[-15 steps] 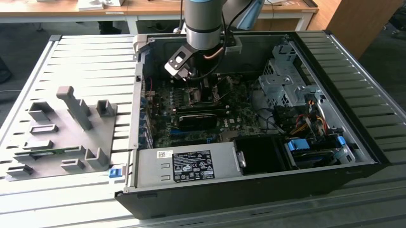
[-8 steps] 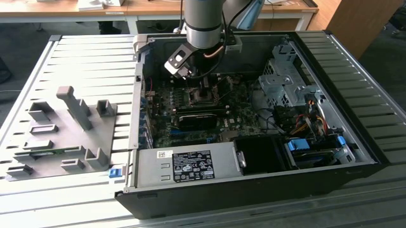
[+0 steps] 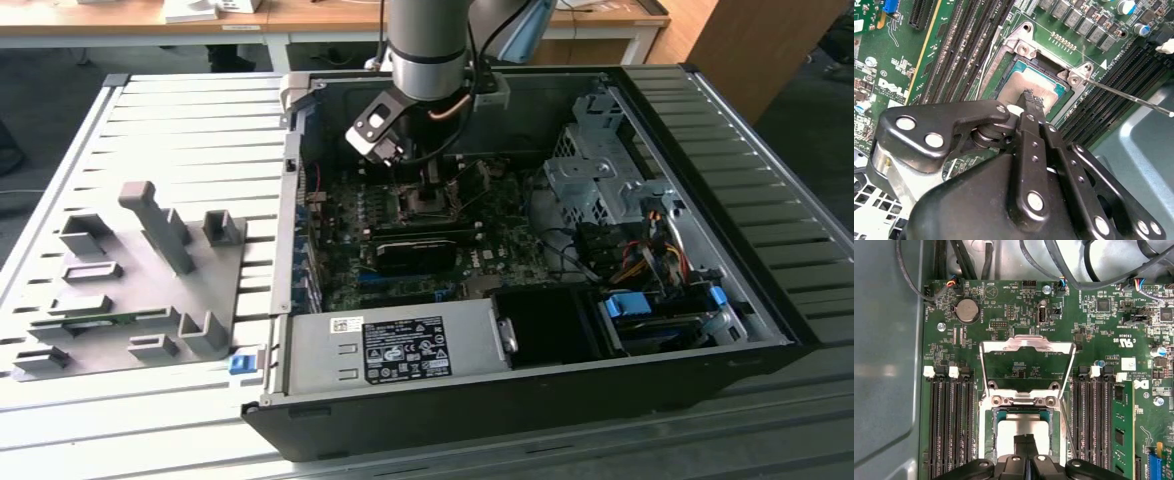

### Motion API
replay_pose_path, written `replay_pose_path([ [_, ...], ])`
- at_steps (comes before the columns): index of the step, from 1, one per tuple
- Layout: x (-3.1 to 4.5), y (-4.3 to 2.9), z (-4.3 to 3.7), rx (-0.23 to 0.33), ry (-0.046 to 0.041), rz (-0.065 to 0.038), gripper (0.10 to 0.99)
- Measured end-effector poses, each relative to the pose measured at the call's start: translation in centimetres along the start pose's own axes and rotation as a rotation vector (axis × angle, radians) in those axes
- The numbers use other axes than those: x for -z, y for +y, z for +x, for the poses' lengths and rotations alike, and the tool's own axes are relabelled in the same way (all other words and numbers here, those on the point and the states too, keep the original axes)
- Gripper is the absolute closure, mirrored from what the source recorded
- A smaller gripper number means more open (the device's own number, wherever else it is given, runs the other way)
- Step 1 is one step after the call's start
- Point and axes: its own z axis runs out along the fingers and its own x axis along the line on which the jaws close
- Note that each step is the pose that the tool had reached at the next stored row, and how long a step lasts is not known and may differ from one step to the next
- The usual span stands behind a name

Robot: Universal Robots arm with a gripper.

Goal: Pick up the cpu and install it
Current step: 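Place the cpu into insertion slot, then close the cpu cover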

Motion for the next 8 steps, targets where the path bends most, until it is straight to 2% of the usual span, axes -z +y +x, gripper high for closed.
replay_pose_path([
  [8, 0.28, 0.02, 0.0, 0.0, 0.0, 0.001, 0.98],
])
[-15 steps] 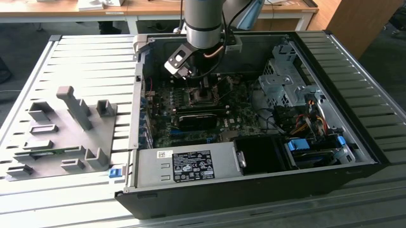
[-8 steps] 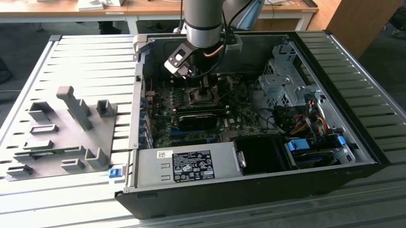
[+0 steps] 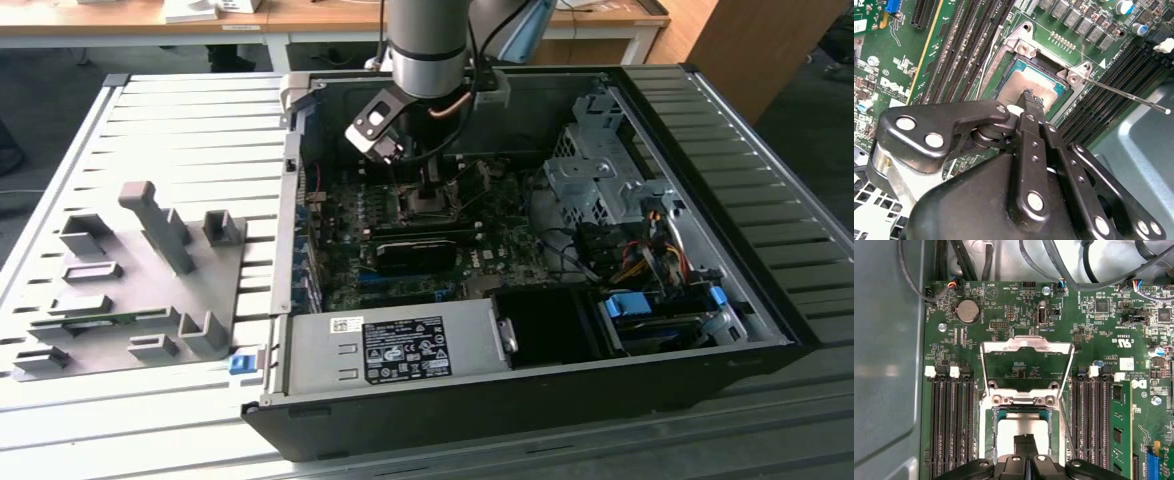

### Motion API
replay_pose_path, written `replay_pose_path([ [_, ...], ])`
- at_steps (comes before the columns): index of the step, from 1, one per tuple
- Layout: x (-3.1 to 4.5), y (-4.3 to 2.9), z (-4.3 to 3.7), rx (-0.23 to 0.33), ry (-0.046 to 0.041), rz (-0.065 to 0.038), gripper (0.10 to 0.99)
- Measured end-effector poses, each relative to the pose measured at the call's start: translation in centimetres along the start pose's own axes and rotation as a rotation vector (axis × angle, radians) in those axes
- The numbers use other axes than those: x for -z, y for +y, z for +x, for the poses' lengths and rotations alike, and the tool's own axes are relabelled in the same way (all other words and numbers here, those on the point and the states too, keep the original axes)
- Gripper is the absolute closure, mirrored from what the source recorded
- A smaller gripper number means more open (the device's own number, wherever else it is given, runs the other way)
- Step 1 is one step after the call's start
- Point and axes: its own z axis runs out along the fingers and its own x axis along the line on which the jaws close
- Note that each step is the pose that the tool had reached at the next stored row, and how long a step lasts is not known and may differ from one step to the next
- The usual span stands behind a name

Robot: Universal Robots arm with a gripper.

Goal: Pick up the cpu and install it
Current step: 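Close the cpu cover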

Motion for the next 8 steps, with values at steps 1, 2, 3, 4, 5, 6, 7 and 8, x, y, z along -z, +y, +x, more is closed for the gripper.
replay_pose_path([
  [1, 0.06, 0.0, 0.0, 0.0, 0.0, 0.0, 0.98],
  [2, 0.14, 0.01, 0.0, 0.0, 0.0, 0.001, 0.98],
  [3, 0.22, 0.01, 0.0, 0.0, 0.0, 0.001, 0.98],
  [4, 0.32, 0.02, 0.0, 0.0, 0.0, 0.001, 0.98],
  [5, 0.38, 0.02, 0.01, 0.0, 0.0, 0.002, 0.98],
  [6, 0.41, 0.03, 0.02, 0.0, -0.0001, 0.002, 0.98],
  [7, 0.44, 0.05, 0.02, 0.0, -0.0003, 0.003, 0.98],
  [8, 0.49, 0.05, 0.02, 0.0, -0.0007, 0.003, 0.98],
])
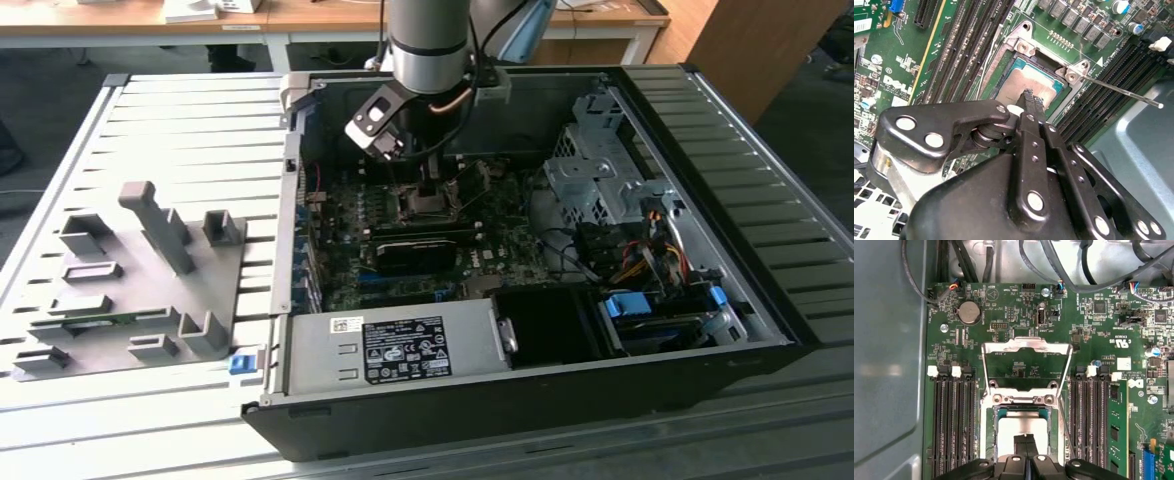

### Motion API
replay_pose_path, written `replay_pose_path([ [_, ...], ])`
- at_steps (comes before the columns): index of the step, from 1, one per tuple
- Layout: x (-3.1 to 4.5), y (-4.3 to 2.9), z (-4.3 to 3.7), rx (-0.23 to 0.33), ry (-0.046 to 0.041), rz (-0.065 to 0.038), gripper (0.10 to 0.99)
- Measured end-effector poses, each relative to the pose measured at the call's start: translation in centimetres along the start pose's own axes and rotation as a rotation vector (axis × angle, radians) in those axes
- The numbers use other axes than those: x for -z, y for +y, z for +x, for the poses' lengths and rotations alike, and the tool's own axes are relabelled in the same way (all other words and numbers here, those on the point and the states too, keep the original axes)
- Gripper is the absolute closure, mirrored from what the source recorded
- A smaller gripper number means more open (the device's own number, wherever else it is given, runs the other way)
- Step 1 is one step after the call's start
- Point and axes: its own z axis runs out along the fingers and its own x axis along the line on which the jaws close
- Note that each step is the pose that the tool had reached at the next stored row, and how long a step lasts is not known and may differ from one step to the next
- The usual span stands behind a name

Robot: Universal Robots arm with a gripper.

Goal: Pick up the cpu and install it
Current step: 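Close the cpu cover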

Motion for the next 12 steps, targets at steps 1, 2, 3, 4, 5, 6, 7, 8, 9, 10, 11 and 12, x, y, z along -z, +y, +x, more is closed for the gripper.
replay_pose_path([
  [1, 0.05, 0.0, 0.0, 0.0, 0.0, 0.0, 0.98],
  [2, 0.1, 0.0, 0.0, 0.0, 0.0001, 0.0, 0.98],
  [3, 0.13, 0.01, 0.01, 0.0, 0.0002, 0.0, 0.98],
  [4, 0.14, 0.01, 0.01, 0.0, 0.0003, 0.0, 0.98],
  [5, 0.2, 0.01, 0.0, 0.0, 0.0001, 0.0, 0.98],
  [6, 0.28, 0.03, 0.0, 0.0, 0.0001, 0.001, 0.98],
  [7, 0.37, 0.05, 0.01, 0.0, 0.0001, 0.002, 0.98],
  [8, 0.47, 0.05, 0.01, 0.0, 0.0001, 0.003, 0.98],
  [9, 0.56, 0.05, 0.01, 0.0, 0.0001, 0.004, 0.98],
  [10, 0.65, 0.08, 0.01, 0.0, 0.0, 0.007, 0.98],
  [11, 0.74, 0.1, 0.01, 0.0, 0.0, 0.01, 0.98],
  [12, 0.77, 0.14, 0.01, 0.0, 0.0009, 0.013, 0.98],
])
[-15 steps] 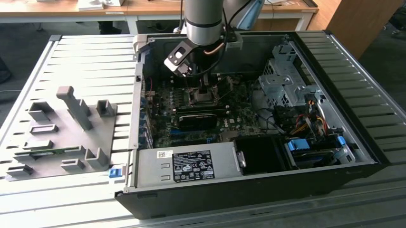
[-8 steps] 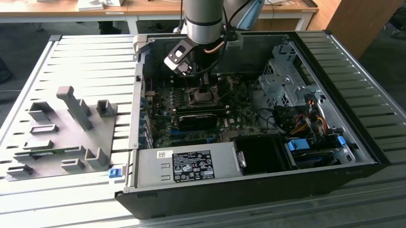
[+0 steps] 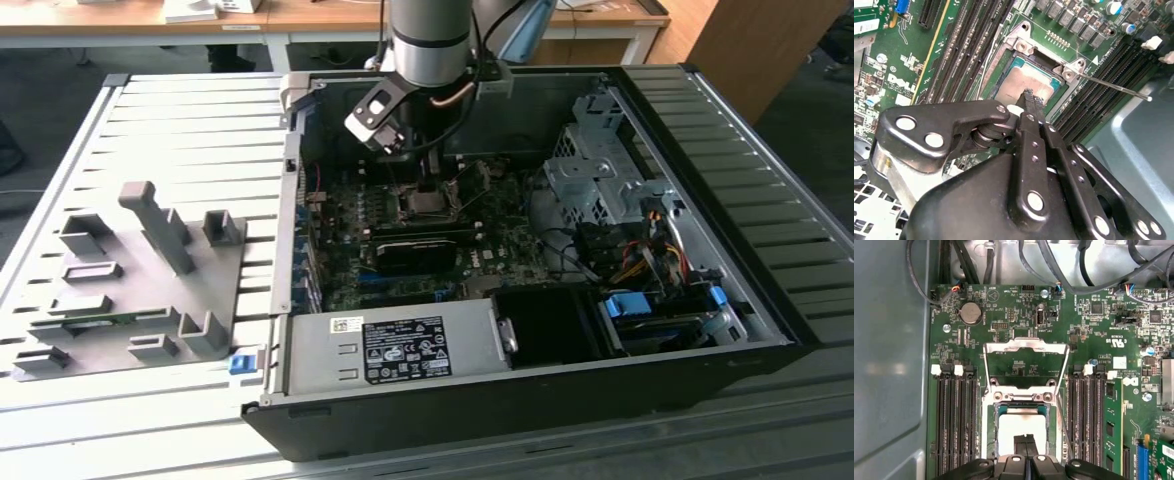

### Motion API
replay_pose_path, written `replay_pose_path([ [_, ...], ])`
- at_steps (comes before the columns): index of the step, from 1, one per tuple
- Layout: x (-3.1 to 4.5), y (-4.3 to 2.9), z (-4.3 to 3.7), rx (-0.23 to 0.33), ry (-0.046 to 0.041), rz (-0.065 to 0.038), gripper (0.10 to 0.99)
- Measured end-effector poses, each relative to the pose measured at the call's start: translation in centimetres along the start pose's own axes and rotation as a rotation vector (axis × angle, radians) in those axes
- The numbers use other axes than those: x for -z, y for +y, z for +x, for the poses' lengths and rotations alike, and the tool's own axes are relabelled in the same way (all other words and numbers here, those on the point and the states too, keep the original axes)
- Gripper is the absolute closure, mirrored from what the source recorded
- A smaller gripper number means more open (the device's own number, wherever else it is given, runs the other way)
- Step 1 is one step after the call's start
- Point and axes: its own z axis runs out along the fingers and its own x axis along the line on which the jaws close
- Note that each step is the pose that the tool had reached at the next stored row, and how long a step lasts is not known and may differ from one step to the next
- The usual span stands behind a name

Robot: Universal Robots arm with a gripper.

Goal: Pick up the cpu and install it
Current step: 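Close the cpu cover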

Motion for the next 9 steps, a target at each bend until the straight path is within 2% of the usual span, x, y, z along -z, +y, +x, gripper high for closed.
replay_pose_path([
  [1, 0.02, 0.04, 0.0, 0.0, 0.0005, 0.004, 0.98],
  [5, 0.31, 0.05, -0.02, 0.0, 0.0031, 0.005, 0.98],
  [9, 0.99, -0.03, -0.02, 0.0, 0.0066, 0.006, 0.98],
])
